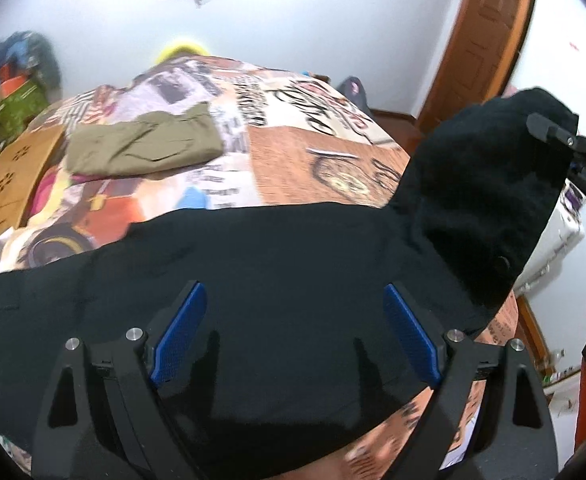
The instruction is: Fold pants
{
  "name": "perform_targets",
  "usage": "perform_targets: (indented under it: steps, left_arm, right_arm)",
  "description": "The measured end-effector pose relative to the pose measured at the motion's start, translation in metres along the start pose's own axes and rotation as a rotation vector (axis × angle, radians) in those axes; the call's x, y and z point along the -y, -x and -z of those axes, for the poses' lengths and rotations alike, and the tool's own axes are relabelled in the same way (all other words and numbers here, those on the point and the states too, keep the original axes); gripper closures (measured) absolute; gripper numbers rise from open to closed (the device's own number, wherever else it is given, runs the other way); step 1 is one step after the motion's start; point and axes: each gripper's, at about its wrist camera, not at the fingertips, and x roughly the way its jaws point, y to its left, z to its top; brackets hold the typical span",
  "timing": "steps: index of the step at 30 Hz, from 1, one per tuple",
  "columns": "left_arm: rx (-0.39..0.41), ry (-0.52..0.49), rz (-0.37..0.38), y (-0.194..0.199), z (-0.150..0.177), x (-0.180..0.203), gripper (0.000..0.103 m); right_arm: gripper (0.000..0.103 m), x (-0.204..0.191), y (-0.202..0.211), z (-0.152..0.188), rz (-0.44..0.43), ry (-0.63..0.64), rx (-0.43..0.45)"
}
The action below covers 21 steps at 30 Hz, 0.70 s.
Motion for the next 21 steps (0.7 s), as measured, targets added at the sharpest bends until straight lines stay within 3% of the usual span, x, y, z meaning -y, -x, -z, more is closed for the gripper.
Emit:
perform_targets:
  steps: [7, 11, 17, 21]
  left_arm:
    - [0.025, 0.100, -0.055, 0.027, 0.021, -0.059, 0.012]
    - [0.021, 0.165, -0.091, 0.040, 0.039, -0.088, 0.012]
    - [-0.003, 0.211, -0.130, 0.047, 0.063, -0.109, 0.012]
    - [-0.013, 0.209, -0.136, 0.047, 0.069, -0.109, 0.012]
  right_arm:
    - [0.096, -0.082, -0.044, 0.013, -0.111, 0.163, -0.090]
    - [0.096, -0.116, -0.088, 0.058, -0.161, 0.233, -0.241]
    - [0.096, -0.127, -0.133, 0.129, -0.141, 0.306, -0.449]
    - [0.094, -0.117, -0.135, 0.132, -0.145, 0.282, -0.471]
